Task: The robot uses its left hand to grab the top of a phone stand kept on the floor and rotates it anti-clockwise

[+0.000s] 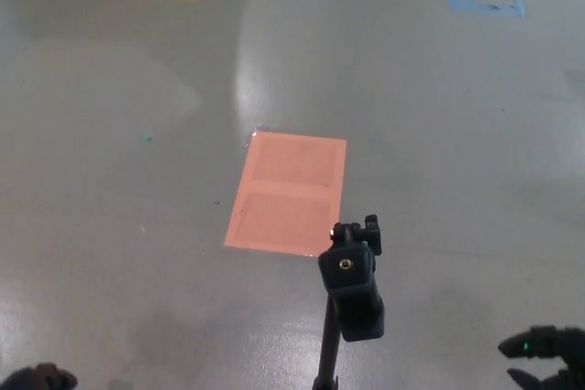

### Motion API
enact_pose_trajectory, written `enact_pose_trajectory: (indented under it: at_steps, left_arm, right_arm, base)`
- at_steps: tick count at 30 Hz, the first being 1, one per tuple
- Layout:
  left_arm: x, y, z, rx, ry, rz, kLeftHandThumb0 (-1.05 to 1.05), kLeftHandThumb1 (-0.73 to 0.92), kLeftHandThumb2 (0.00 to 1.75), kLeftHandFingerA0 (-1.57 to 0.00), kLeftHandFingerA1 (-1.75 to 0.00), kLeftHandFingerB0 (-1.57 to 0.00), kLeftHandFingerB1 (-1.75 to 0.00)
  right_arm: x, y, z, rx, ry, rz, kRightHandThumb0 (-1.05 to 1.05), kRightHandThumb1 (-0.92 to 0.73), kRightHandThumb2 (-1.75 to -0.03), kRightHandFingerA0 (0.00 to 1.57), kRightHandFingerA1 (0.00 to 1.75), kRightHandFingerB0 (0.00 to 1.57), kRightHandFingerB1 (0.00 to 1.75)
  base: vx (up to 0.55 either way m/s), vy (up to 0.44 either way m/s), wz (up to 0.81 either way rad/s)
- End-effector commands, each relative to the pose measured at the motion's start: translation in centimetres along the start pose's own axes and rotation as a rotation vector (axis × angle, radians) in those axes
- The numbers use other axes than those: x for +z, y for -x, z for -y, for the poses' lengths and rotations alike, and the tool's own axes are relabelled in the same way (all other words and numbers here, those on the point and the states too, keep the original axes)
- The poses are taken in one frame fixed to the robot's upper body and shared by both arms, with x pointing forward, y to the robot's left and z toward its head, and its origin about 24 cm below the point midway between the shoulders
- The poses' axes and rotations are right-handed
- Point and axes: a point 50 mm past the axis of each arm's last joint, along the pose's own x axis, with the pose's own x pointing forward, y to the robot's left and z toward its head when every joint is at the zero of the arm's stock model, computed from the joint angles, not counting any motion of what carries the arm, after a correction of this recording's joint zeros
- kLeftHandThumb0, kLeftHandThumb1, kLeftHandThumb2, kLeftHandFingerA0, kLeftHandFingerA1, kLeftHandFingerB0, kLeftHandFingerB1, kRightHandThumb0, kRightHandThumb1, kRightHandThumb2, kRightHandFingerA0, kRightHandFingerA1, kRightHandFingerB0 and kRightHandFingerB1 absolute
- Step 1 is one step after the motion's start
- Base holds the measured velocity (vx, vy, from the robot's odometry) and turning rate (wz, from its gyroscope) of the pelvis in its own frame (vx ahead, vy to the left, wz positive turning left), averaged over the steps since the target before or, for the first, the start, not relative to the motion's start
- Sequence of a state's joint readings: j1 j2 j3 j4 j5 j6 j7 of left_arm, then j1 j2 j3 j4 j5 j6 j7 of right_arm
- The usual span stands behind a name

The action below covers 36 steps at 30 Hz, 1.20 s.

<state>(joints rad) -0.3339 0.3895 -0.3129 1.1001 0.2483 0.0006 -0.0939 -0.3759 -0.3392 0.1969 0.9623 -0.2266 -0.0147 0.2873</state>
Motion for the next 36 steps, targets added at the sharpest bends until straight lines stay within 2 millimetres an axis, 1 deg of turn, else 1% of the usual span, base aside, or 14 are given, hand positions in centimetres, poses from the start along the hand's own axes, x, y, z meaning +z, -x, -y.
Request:
enact_pose_trajectory:
  at_steps: [1,2,3,6,7,9,15,16,18,25,26,32,35,36]
  left_arm:
    - [0.8,0.2,-1.8,0.117,-0.252,0.111,-0.40,0.68,0.62,-0.37,-0.49,-0.10,-0.21]
    - [1.0,0.3,-1.9,0.126,-0.254,0.125,-0.40,0.68,0.62,-0.37,-0.49,-0.10,-0.21]
    - [2.6,0.6,-2.2,0.177,-0.227,0.229,-0.32,0.49,1.00,0.00,-0.47,0.00,-0.49]
    - [5.1,1.7,-2.6,0.265,-0.193,0.455,-0.63,0.48,0.78,-0.12,-0.41,-0.05,-0.24]
    - [6.3,2.4,-2.8,0.280,-0.177,0.544,-0.67,0.49,0.79,-0.11,-0.41,-0.03,-0.22]
    - [8.2,3.8,-2.9,0.306,-0.143,0.695,-0.67,0.57,0.57,-0.15,-0.29,0.00,-0.24]
    - [13.2,9.7,-2.4,0.286,-0.079,1.133,-0.65,0.40,0.77,-0.07,-0.25,0.00,-0.16]
    - [14.1,11.2,-2.3,0.276,-0.081,1.210,-0.66,0.41,0.77,-0.07,-0.16,-0.02,-0.16]
    - [14.7,12.1,-2.2,0.267,-0.081,1.252,-0.64,0.40,0.77,-0.05,-0.16,-0.01,-0.19]
    - [17.0,17.2,-1.6,0.219,-0.155,1.416,-0.68,0.42,0.78,-0.02,-0.22,0.00,-0.19]
    - [17.1,17.6,-1.6,0.216,-0.167,1.430,-0.67,0.42,0.78,-0.03,-0.23,0.00,-0.20]
    - [17.7,19.5,-1.2,0.215,-0.221,1.491,-0.65,0.46,0.55,-0.09,-0.28,0.00,-0.19]
    - [18.3,20.9,-1.0,0.244,-0.273,1.556,-0.70,0.44,0.79,-0.09,-0.27,0.00,-0.17]
    - [18.4,21.2,-0.9,0.257,-0.283,1.578,-0.68,0.44,0.77,-0.09,-0.18,0.00,-0.17]
  right_arm:
    - [-0.3,0.5,1.3,0.129,0.096,-0.028,-0.47,-0.77,-0.62,0.53,0.40,0.39,0.35]
    - [-0.3,0.5,1.3,0.130,0.095,-0.026,-0.47,-0.77,-0.62,0.53,0.40,0.39,0.35]
    - [-0.2,0.5,1.5,0.128,0.098,-0.024,-0.48,-0.76,-0.63,0.53,0.39,0.36,0.34]
    - [-0.2,0.5,1.5,0.129,0.094,-0.023,-0.54,-0.64,-0.87,0.46,0.52,0.33,0.47]
    - [-0.2,0.5,1.5,0.129,0.094,-0.025,-0.48,-0.76,-0.62,0.52,0.39,0.37,0.34]
    - [-0.2,0.4,1.5,0.128,0.091,-0.028,-0.49,-0.75,-0.63,0.53,0.39,0.37,0.34]
    - [-0.2,0.4,1.5,0.127,0.084,-0.030,-0.47,-0.75,-0.62,0.52,0.39,0.38,0.34]
    - [-0.3,0.4,1.5,0.127,0.081,-0.030,-0.53,-0.63,-0.87,0.46,0.52,0.34,0.47]
    - [-0.3,0.4,1.6,0.126,0.077,-0.031,-0.46,-0.75,-0.62,0.51,0.39,0.37,0.34]
    - [-0.2,0.4,1.6,0.128,0.094,-0.023,-0.47,-0.76,-0.63,0.51,0.39,0.38,0.35]
    - [-0.1,0.4,1.6,0.128,0.092,-0.023,-0.52,-0.64,-0.87,0.45,0.52,0.34,0.47]
    - [0.0,0.5,1.7,0.130,0.089,-0.021,-0.46,-0.77,-0.63,0.51,0.39,0.37,0.34]
    - [0.0,0.4,1.9,0.126,0.085,-0.020,-0.53,-0.64,-0.87,0.45,0.52,0.33,0.47]
    - [0.1,0.4,1.8,0.127,0.084,-0.020,-0.47,-0.75,-0.62,0.51,0.39,0.37,0.34]
  base:
    - [0.00,0.000,0.00]
    - [0.00,0.000,0.00]
    - [0.00,0.000,0.00]
    - [0.00,0.000,0.00]
    - [0.00,0.000,0.00]
    - [0.00,0.000,0.00]
    - [0.00,0.000,0.00]
    - [0.00,0.000,0.00]
    - [0.00,0.000,0.00]
    - [0.00,0.000,0.00]
    - [0.00,0.000,0.00]
    - [0.00,0.000,0.00]
    - [0.00,0.000,0.00]
    - [0.00,0.000,0.00]
